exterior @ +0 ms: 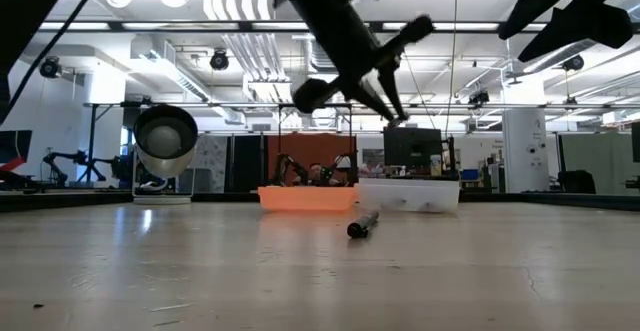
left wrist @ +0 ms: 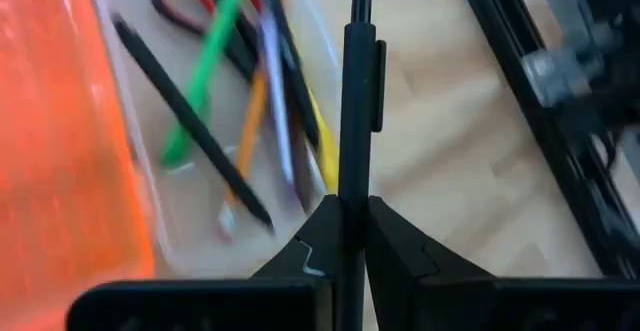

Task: Pick & place school supplies into a supply box
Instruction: Put the left black pen into the orange supply box, then put the black pen into the orange supply box

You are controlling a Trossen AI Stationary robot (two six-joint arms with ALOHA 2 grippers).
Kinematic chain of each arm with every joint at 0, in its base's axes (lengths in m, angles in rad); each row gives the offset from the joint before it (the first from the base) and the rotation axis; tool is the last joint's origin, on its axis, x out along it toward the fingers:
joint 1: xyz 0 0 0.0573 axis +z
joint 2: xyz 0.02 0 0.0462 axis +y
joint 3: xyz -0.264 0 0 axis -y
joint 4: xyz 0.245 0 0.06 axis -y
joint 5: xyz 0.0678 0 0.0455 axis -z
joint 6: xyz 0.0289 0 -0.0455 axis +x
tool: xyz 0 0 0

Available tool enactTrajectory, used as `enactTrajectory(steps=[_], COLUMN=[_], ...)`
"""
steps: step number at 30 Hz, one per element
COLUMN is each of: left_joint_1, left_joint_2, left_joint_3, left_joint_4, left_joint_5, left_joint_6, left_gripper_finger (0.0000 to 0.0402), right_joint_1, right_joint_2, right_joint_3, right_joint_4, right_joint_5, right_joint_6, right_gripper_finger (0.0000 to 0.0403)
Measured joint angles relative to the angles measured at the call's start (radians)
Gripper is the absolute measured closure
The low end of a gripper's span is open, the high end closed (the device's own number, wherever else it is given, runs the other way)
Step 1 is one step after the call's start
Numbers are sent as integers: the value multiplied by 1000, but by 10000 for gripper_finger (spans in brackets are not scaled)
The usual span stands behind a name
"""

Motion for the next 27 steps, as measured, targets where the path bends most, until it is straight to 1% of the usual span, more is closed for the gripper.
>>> enactTrajectory(steps=[5,7,10,12,14,16,19,21,24,27], left_joint_1=[114,149,180,192,195,194,193,193,197,196], left_joint_2=[0,7,26,47,64,80,84,84,83,81], left_joint_3=[-4,-5,-5,-5,-5,-5,-6,-5,-5,-5], left_joint_4=[26,29,37,72,97,131,130,129,127,127], left_joint_5=[16,53,113,140,140,116,48,30,31,59], left_joint_6=[46,66,77,89,95,113,155,183,188,159], left_gripper_finger=[386,385,384,383,381,375,349,324,290,271], right_joint_1=[21,22,22,22,22,22,22,22,22,22], right_joint_2=[9,13,16,17,17,17,17,17,17,17], right_joint_3=[0,0,0,0,0,0,0,0,0,0], right_joint_4=[-3,-5,-7,-6,-7,-7,-7,-7,-6,-6], right_joint_5=[-4,-4,-4,-4,-4,-4,-4,-4,-4,-4], right_joint_6=[51,65,74,74,80,81,98,109,111,114], right_gripper_finger=[193,193,193,193,193,193,193,193,193,193])
